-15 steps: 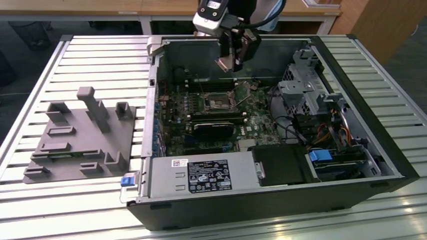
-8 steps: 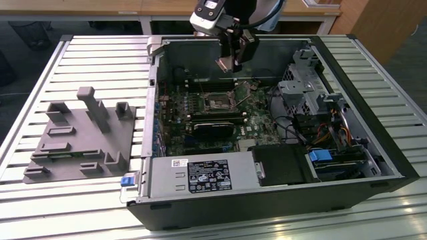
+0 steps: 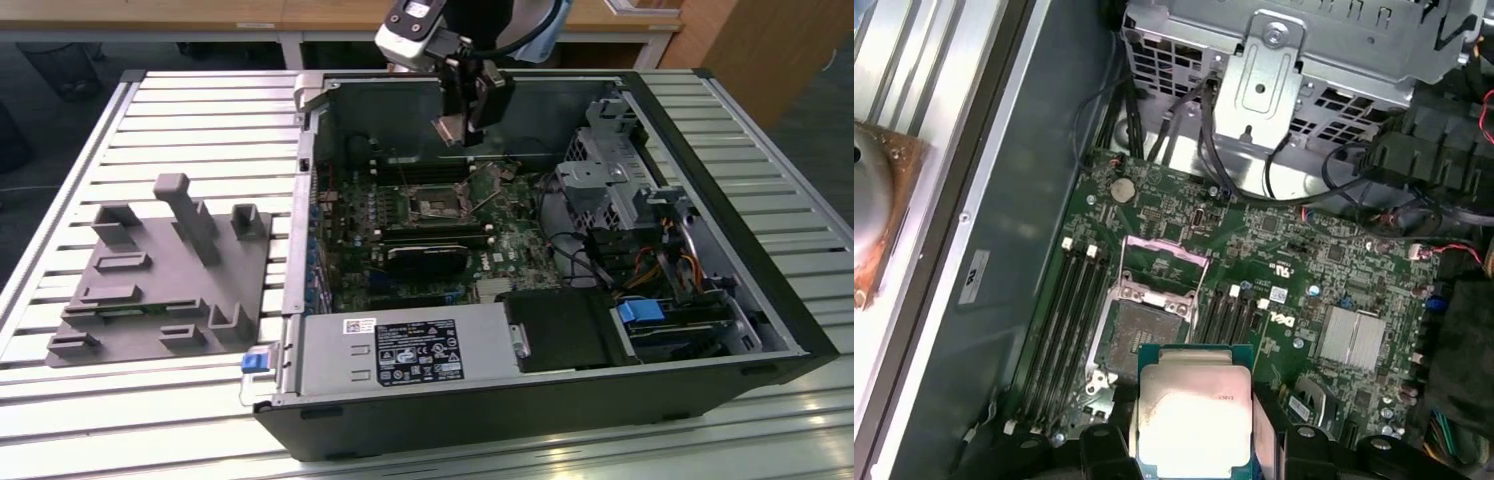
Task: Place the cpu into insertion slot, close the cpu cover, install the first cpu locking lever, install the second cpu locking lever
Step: 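Place the cpu into insertion slot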
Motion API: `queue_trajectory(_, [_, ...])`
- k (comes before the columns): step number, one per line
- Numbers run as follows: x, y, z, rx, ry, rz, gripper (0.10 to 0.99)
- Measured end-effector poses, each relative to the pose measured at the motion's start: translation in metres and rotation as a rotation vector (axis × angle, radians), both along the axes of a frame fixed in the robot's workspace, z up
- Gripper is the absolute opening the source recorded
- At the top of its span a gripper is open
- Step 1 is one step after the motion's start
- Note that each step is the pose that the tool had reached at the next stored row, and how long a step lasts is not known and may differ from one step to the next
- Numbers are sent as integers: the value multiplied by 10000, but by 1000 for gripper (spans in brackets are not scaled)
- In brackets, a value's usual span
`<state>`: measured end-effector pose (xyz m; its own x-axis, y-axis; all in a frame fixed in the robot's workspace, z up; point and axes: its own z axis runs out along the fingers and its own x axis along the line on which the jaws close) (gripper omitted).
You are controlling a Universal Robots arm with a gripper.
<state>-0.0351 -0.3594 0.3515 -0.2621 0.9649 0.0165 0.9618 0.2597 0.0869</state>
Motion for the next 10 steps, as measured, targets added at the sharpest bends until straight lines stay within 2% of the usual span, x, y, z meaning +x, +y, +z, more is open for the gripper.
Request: queue_trajectory(10, [0, 0, -25, 1, 0, -391, 537])
